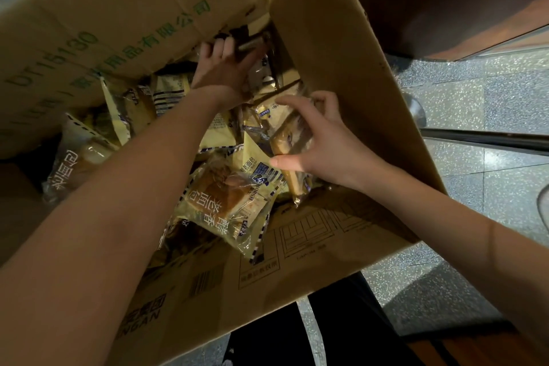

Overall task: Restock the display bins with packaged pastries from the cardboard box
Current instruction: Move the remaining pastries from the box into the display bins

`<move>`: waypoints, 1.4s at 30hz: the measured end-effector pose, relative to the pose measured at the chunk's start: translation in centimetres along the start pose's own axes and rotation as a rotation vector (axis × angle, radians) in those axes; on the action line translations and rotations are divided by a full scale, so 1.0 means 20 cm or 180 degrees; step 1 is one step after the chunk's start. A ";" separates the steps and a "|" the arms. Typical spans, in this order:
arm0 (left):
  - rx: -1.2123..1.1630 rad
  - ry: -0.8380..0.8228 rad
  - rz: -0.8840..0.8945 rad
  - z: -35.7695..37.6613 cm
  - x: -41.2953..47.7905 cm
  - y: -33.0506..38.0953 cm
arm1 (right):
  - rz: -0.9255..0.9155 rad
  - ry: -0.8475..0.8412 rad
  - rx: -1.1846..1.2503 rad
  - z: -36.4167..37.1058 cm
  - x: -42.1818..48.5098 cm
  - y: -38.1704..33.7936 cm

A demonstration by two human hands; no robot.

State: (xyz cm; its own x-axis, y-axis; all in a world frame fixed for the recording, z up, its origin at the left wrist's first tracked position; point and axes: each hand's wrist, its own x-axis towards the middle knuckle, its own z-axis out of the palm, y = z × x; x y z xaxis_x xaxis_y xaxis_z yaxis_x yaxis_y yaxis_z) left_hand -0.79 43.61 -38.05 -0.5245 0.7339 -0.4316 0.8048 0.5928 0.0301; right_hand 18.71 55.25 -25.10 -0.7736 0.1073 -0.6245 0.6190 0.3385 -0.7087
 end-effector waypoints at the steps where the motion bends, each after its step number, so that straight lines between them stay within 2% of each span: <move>1: -0.0007 -0.0003 0.0057 -0.02 -0.01 0.00 | -0.0046 -0.0026 -0.0035 0.00 0.00 0.00; 6: -0.0148 -0.0014 0.0507 -0.11 -0.05 0.00 | -0.0376 0.0003 0.0067 -0.02 0.01 -0.02; 9: -0.0140 -0.0133 0.0700 -0.20 -0.08 0.01 | -0.0367 0.0025 0.0201 -0.05 0.01 -0.07; 12: -0.0226 -0.0053 0.0596 -0.29 -0.15 0.00 | -0.0370 0.0087 0.0071 -0.07 0.02 -0.13; 17: -0.0782 0.0153 0.0204 -0.42 -0.30 -0.05 | -0.0524 0.0373 -0.0073 -0.08 -0.02 -0.24; 21: -0.1813 0.0641 -0.0015 -0.55 -0.48 -0.08 | -0.0639 0.0568 -0.0180 -0.12 -0.09 -0.38; 24: -0.2619 0.0721 -0.0247 -0.68 -0.62 -0.12 | -0.0580 0.0771 -0.0272 -0.18 -0.15 -0.48; 26: -0.2882 0.0781 -0.0266 -0.77 -0.70 -0.13 | -0.0581 0.0908 -0.0165 -0.23 -0.20 -0.55; 31: -0.3186 0.1135 -0.0195 -0.99 -0.91 -0.15 | -0.0834 0.1263 0.0133 -0.25 -0.38 -0.71; 39: -0.3156 0.1058 0.0098 -1.39 -1.16 -0.17 | -0.0952 0.1761 0.0302 -0.24 -0.73 -0.92; 42: -0.3150 0.0918 0.0211 -1.53 -1.23 -0.12 | -0.1082 0.1908 0.0118 -0.29 -0.91 -0.96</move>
State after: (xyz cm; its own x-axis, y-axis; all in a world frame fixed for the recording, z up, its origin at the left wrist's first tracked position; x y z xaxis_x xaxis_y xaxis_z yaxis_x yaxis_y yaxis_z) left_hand 1.54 34.34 0.12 -0.6391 0.7493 -0.1735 0.3139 0.4601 0.8305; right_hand 20.17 52.29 1.77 -0.8603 0.5028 -0.0838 0.3246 0.4138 -0.8505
